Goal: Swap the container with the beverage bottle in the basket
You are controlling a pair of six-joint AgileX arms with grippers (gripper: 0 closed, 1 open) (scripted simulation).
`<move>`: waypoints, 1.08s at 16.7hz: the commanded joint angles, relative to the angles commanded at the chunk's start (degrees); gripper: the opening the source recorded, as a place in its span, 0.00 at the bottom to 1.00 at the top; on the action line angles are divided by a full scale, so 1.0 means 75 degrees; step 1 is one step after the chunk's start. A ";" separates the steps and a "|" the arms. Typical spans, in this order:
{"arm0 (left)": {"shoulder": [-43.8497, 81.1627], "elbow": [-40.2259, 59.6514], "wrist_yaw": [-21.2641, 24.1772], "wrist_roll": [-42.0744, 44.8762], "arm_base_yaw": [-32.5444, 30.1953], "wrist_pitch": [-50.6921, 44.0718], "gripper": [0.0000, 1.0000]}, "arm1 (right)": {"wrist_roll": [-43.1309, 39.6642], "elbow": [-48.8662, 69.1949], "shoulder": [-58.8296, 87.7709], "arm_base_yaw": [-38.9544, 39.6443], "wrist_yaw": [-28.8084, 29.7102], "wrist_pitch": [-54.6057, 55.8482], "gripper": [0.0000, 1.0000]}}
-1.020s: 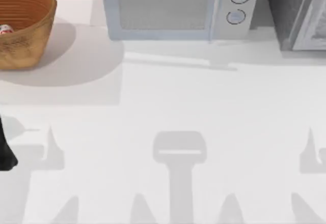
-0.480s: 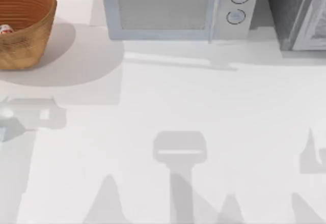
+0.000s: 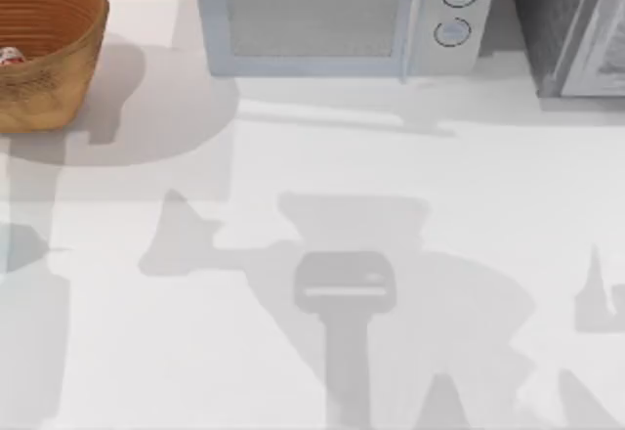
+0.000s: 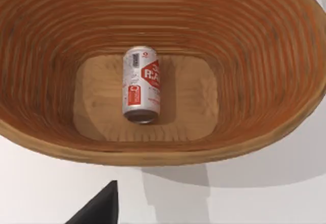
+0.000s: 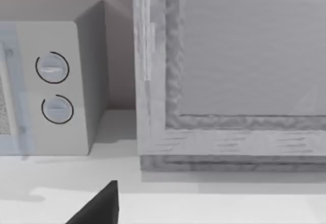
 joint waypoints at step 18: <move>0.7901 0.7601 0.1062 0.0601 0.0596 -0.3713 1.00 | 0.0000 0.0000 0.0000 0.0000 0.0000 0.0000 1.00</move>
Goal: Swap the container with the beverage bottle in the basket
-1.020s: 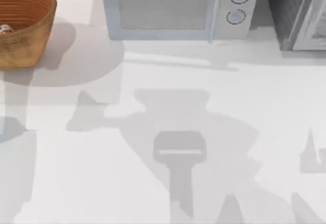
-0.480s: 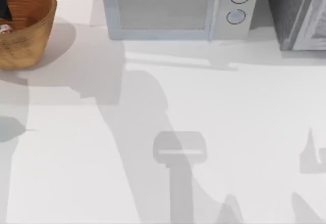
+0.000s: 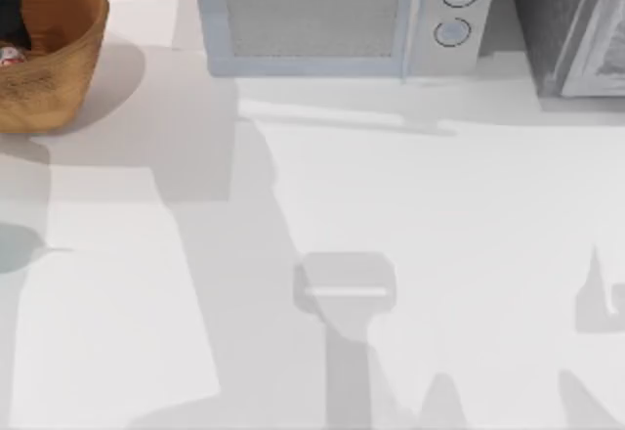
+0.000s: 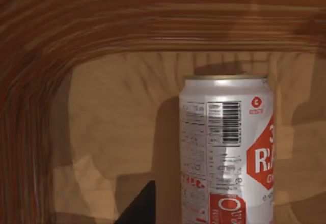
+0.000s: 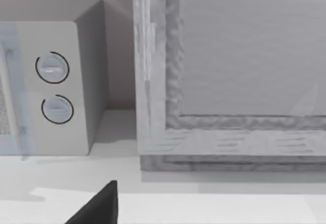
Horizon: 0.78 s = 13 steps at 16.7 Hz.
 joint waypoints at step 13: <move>0.0612 -0.0472 -0.0049 -0.0250 -0.0250 0.1157 1.00 | 0.0000 0.0000 0.0000 0.0000 0.0000 0.0000 1.00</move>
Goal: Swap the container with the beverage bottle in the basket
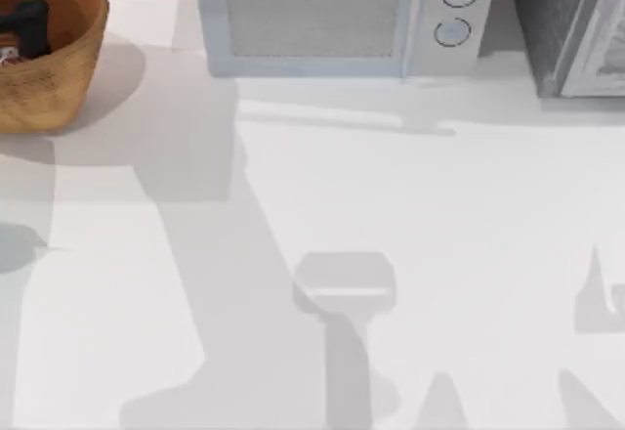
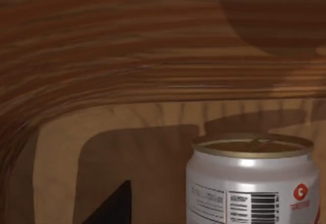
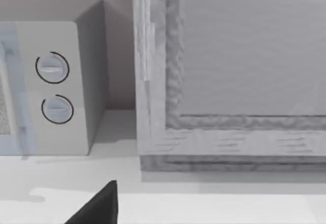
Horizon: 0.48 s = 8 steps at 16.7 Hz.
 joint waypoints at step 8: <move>0.0024 -0.0021 -0.0002 -0.0008 -0.0008 0.0048 0.77 | 0.0000 0.0000 0.0000 0.0000 0.0000 0.0000 1.00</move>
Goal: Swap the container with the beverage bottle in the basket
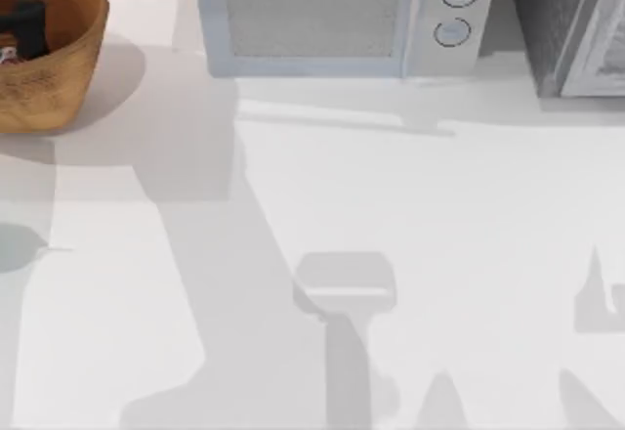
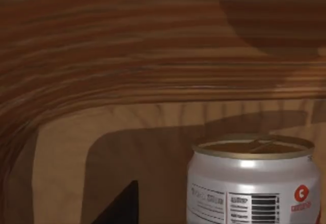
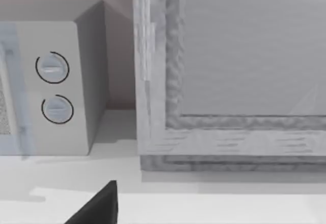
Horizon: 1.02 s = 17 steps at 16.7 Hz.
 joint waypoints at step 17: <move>0.0000 0.0000 0.0000 0.0000 0.0000 0.0000 0.00 | 0.0000 0.0000 0.0000 0.0000 0.0000 0.0000 1.00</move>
